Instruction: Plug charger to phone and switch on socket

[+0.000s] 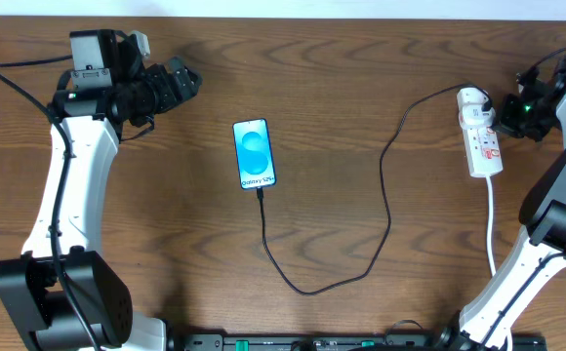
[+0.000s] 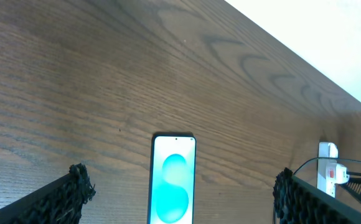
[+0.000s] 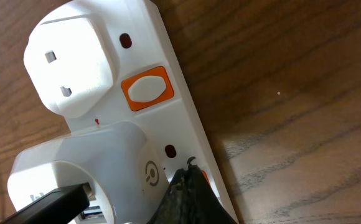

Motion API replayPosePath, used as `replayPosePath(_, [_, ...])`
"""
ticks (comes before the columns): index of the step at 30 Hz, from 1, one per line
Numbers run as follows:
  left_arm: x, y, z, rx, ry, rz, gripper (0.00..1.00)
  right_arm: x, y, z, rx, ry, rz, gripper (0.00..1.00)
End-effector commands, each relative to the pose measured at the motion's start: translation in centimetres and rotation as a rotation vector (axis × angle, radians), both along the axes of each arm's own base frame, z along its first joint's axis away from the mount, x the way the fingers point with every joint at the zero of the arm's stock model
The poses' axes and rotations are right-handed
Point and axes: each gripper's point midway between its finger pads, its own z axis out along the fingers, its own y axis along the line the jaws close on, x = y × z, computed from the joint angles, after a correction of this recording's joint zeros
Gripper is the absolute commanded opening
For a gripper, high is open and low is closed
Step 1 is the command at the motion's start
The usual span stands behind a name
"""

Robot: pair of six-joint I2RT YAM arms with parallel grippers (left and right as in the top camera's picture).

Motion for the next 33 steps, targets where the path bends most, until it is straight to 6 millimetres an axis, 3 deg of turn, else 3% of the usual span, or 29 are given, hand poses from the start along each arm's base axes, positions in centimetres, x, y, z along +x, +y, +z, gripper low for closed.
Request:
replayPosePath(1, [0.1,0.5,0.0,0.015,-0.004,0.01,0.95,0.0,7.6,-2.4,0.189,0.048,0.118,0.01])
replayPosePath(18, [0.1,0.5,0.0,0.015,-0.004,0.01,0.95,0.3,12.5,-1.4,0.314,0.049,0.167,0.01])
replayPosePath(33, [0.1,0.5,0.0,0.015,-0.004,0.01,0.95,0.1,13.1,-1.1,0.398,0.132,-0.021,0.01])
